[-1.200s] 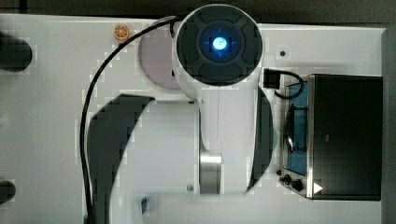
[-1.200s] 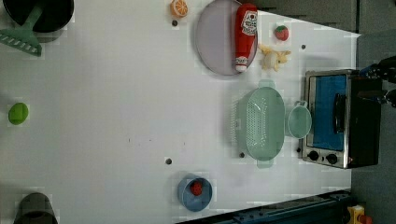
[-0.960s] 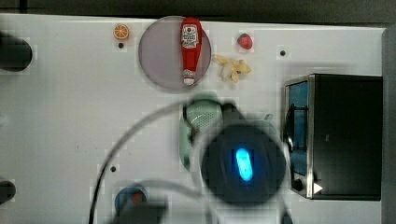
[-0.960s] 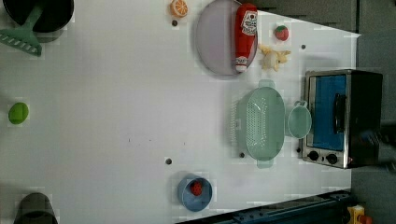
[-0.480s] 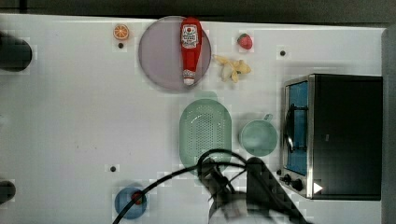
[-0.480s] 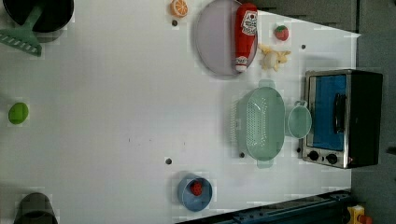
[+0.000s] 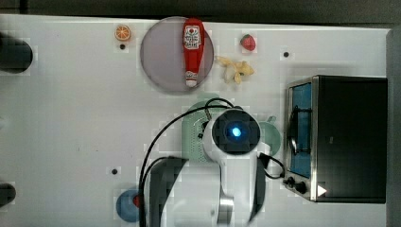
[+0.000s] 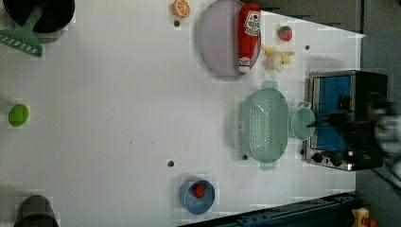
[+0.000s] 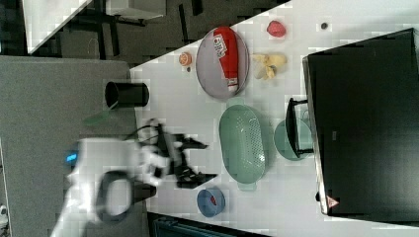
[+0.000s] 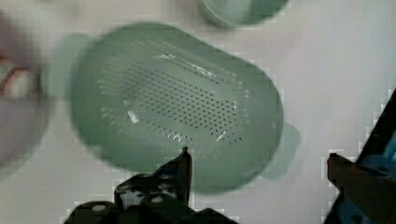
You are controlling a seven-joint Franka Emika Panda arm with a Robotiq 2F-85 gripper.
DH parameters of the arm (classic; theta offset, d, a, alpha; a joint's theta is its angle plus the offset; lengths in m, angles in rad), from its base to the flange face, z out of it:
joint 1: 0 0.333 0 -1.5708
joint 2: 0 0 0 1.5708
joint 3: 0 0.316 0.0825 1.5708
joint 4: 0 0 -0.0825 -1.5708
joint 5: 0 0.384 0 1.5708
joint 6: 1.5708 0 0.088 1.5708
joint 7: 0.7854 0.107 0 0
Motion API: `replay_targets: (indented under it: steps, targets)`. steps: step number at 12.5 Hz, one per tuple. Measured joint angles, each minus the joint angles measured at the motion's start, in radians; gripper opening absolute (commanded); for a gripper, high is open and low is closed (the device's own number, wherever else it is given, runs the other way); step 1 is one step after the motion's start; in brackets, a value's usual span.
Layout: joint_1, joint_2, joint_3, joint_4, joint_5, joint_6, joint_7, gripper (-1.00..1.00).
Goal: Drag strainer right to left.
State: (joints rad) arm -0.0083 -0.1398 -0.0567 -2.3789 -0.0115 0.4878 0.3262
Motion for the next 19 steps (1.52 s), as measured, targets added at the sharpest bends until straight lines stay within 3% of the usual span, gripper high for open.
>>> replay_targets:
  steps: [3,11,16,19]
  targets:
    - [0.019,0.154,-0.010,-0.104,-0.016,0.260,0.073,1.00]
    - [0.024,0.392,0.053,-0.096,-0.026,0.685,0.325,1.00]
    - [0.025,0.533,0.088,-0.096,-0.021,0.766,0.393,1.00]
    - [0.066,0.532,0.101,-0.100,-0.025,0.753,0.431,1.00]
